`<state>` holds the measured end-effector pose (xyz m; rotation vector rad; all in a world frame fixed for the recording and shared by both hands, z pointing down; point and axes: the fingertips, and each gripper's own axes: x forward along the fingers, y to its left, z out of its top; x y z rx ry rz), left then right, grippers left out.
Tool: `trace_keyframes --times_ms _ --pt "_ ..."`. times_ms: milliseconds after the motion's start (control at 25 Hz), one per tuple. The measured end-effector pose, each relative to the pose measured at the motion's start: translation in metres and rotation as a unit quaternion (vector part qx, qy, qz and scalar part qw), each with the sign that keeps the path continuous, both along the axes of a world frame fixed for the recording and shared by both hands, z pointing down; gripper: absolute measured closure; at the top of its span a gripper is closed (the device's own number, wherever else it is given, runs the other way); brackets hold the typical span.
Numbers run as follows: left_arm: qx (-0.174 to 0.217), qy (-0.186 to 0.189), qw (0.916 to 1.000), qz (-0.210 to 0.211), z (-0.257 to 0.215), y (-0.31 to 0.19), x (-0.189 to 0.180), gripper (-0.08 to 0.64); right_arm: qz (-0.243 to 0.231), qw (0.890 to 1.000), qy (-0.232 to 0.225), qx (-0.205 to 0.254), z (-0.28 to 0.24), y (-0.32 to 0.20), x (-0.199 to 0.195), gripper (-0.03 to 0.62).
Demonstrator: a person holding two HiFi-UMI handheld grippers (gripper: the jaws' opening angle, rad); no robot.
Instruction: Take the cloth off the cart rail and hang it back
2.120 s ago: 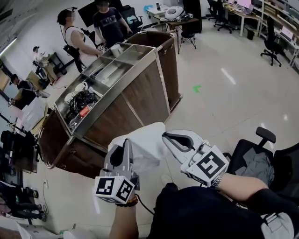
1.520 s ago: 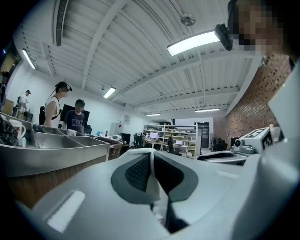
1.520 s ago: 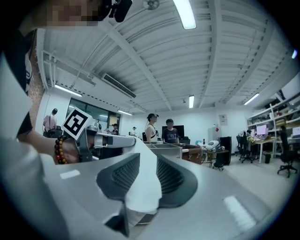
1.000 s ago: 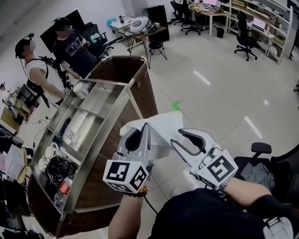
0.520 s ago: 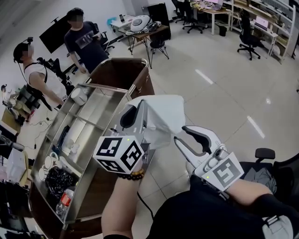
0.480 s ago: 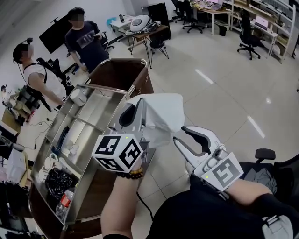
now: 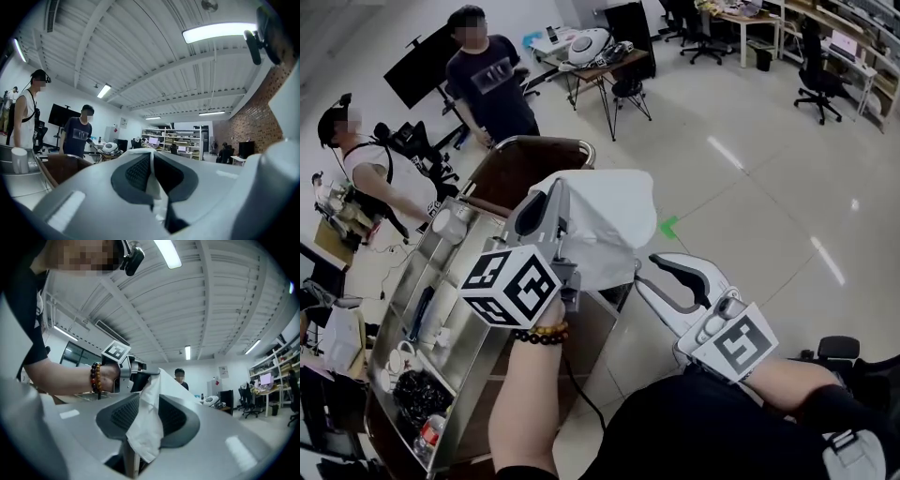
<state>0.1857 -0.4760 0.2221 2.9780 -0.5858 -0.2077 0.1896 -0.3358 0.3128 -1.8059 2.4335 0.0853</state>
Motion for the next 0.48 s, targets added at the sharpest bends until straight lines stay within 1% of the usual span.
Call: trace_keyframes --times_ms 200,360,480 --pt "-0.006 0.011 0.9994 -0.031 -0.014 -0.058 0.033 0.549 -0.019 1.000 -0.004 0.004 0.004 -0.043 0.045 0.472" --pt "0.001 0.026 0.9979 -0.059 -0.042 -0.101 0.059 0.549 -0.031 0.999 -0.010 0.005 0.009 -0.071 0.085 0.472" --pt "0.007 0.033 0.9960 -0.083 -0.064 -0.128 0.071 0.549 -0.038 0.999 -0.017 0.004 0.011 -0.086 0.112 0.472"
